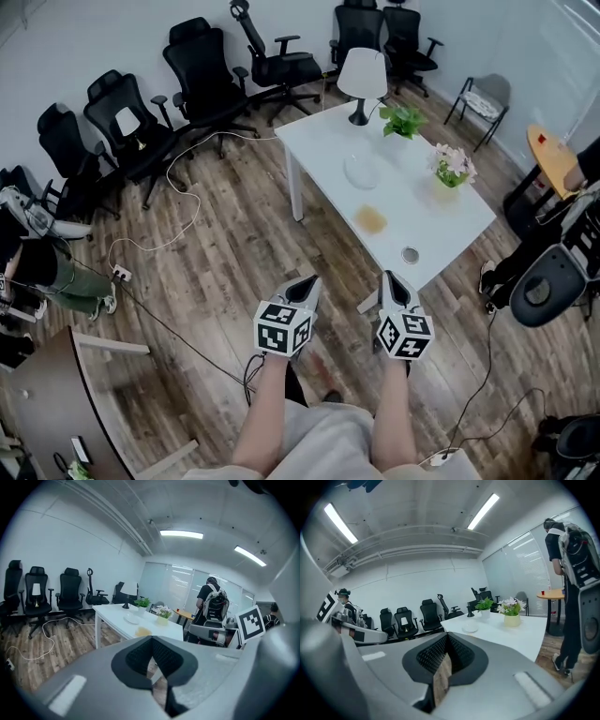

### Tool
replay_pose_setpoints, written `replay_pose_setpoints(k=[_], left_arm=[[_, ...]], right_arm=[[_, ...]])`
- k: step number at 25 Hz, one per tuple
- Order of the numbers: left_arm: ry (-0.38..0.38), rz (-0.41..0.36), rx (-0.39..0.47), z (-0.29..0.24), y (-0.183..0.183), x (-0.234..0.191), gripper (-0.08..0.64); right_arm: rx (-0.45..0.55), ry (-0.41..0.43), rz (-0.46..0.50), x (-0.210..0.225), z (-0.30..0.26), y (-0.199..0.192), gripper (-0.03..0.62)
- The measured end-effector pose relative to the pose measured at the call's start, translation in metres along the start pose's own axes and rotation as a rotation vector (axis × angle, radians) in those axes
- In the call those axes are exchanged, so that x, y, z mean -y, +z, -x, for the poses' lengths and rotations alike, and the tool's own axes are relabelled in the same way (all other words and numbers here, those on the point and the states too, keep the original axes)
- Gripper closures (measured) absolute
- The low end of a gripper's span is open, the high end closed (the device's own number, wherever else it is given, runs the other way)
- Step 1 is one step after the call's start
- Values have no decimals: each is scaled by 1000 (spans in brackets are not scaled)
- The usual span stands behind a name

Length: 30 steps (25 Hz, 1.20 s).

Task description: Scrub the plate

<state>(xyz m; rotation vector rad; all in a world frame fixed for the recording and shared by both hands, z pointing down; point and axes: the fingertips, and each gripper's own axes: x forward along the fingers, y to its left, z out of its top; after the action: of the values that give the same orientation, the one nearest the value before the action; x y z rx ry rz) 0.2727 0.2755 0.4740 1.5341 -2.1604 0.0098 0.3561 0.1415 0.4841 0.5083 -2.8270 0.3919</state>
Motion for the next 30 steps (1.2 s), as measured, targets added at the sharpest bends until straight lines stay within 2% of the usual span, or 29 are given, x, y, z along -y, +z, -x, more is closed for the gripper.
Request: replay_pose_setpoints(k=[8,12,17,23,26,30], left_arm=[[-108,1,-22,-48,44,-47,558],[-159,-23,-54,-73,56,-69,560],[-221,-45,-103,-94,61,-96,558],[-264,-30,-114,-99,67,-127,560],[-290,-21,-119,-104,62,-127,558],[-297,-51,-170,-116,53,-122,560]], right_arm=[[-29,-90,-16,6,-55,17,568],[-46,-136,-16,11,-83,21,568],[-58,-182,-27,9,-117,25,568],[-76,-215,-31,-4,-140,22,568],[-75,-233,-40,0,-146,21,568],[-85,-245,-61,9,-150,17,568]])
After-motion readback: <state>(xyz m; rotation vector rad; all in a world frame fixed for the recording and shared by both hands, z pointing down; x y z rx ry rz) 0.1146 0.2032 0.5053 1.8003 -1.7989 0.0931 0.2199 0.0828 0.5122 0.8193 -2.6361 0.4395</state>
